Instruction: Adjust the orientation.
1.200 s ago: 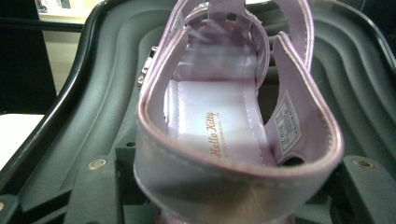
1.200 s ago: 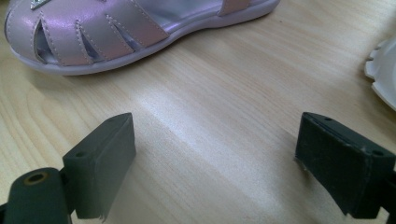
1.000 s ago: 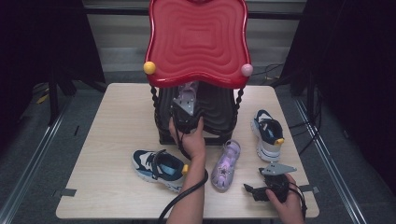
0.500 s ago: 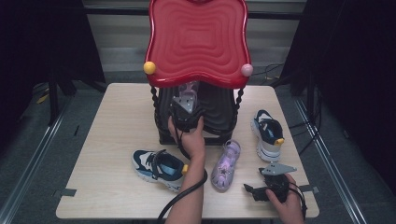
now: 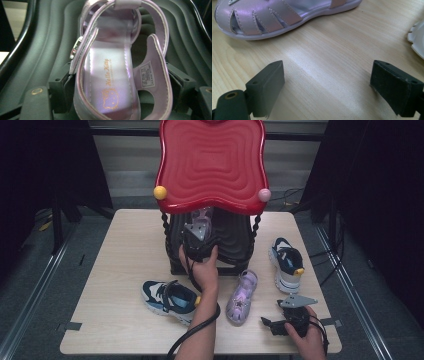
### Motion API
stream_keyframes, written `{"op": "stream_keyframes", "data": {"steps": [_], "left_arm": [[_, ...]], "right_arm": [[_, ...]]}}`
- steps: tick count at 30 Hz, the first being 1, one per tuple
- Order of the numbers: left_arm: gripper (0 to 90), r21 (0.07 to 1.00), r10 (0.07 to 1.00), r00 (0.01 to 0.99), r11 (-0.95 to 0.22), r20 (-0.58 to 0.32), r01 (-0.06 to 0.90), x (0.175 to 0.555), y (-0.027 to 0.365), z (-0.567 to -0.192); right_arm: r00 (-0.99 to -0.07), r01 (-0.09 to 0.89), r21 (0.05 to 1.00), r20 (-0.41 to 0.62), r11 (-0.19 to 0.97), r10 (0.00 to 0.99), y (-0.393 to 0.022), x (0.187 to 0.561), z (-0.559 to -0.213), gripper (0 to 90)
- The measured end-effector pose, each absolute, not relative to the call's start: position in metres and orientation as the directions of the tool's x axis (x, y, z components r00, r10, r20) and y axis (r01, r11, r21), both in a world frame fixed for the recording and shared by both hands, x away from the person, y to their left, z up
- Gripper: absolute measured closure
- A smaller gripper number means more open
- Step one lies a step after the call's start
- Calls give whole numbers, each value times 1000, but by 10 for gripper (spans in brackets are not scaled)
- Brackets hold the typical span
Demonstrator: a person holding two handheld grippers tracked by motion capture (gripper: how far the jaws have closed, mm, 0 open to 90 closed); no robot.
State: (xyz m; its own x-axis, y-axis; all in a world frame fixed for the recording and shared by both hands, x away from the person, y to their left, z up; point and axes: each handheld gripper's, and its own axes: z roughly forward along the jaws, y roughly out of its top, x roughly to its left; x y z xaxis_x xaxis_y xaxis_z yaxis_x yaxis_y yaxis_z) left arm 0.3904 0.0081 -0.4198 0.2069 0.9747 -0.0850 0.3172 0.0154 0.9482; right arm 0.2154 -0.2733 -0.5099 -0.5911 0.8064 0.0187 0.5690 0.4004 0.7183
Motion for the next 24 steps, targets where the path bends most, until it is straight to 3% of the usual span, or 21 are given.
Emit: {"op": "stream_keyframes", "data": {"steps": [24], "left_arm": [[217, 962, 965, 252, -1, -70, 272, 382, 19, -399]], "right_arm": [[-590, 571, 717, 21, 399, 807, -273, 215, -510, 113]]}}
